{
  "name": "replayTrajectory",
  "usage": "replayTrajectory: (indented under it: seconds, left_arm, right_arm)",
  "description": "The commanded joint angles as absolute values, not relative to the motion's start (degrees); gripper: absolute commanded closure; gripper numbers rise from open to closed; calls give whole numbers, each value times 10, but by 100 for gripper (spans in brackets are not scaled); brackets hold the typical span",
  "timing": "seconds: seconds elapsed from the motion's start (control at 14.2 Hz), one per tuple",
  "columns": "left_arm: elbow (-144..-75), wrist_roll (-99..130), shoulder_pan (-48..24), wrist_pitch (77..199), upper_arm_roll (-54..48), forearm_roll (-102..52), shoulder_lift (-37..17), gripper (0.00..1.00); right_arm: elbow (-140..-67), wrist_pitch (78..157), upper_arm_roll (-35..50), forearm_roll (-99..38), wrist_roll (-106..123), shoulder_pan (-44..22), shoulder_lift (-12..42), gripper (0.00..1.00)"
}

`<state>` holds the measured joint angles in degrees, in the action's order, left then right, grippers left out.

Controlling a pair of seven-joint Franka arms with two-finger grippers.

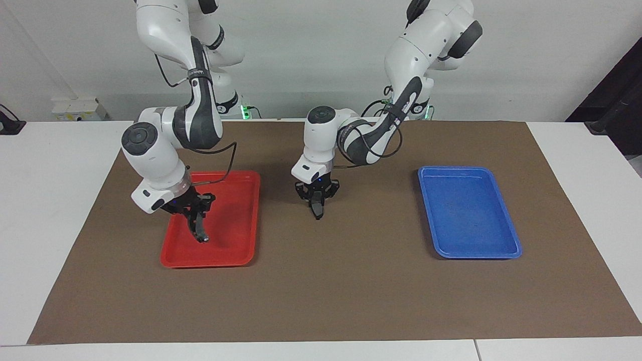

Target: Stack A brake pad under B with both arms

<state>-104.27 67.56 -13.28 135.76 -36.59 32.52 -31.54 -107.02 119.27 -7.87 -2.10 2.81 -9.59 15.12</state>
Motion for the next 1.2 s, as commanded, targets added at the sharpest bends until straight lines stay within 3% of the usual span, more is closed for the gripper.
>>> replayTrajectory:
  seconds: [0.0, 0.14, 0.21, 0.42, 0.63, 0.85, 1.13]
  left_arm:
    - [-1007, 682, -140, 1343, -357, 348, -328, 18]
    - [-972, 668, -140, 1292, -345, 347, -323, 2]
    - [-956, 664, -136, 1261, -347, 343, -320, 0]
    - [-951, 592, -122, 1164, -350, 300, -260, 0]
    - [-951, 423, -73, 1083, -328, 168, -165, 0]
    - [-953, 303, -67, 1019, -241, 99, -84, 0]
    - [-954, 158, -39, 973, -119, 27, -9, 0]
  right_arm:
    - [-1063, 1180, -76, -26, 43, -91, 145, 99]
    - [-1054, 1169, -76, -25, 43, -90, 145, 99]
    - [-1044, 1159, -76, -25, 43, -90, 146, 99]
    - [-1029, 1139, -76, -25, 43, -91, 149, 99]
    - [-1025, 1132, -76, -24, 43, -97, 148, 99]
    - [-992, 1090, -75, -29, 40, -126, 149, 99]
    - [-983, 1092, -75, -41, 2, -191, 152, 99]
